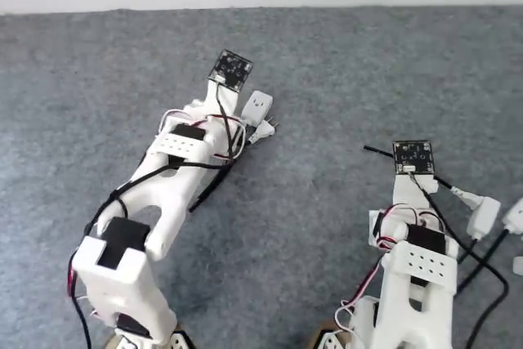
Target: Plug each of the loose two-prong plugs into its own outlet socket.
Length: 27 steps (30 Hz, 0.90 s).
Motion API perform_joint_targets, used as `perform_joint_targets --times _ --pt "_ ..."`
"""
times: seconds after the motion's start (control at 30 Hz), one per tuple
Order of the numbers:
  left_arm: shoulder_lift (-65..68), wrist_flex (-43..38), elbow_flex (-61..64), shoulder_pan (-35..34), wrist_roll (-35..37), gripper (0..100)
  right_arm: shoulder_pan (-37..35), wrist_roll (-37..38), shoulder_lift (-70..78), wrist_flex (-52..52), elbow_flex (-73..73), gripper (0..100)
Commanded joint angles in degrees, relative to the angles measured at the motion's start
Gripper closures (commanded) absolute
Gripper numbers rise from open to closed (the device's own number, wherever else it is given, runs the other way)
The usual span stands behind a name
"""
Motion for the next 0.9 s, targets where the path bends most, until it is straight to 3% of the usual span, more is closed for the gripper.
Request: perform_joint_targets --times 0.0,0.33,0.57,0.87 --pt "2.7 -0.9 -4.8 0.8 0.5 82 -0.4 0.7 -1.2 -1.4 0.4 91.5" --pt "12.1 4.9 -15.1 0.5 0.5 82 -0.4 0.7 -1.2 -1.4 0.4 91.5" --pt "16.4 6.0 -19.7 0.3 0.4 99 -0.4 0.7 -1.2 -1.4 0.4 91.5" --pt "13.1 14.2 -19.6 0.4 0.5 99 -0.4 0.7 -1.2 -1.4 0.4 91.5"
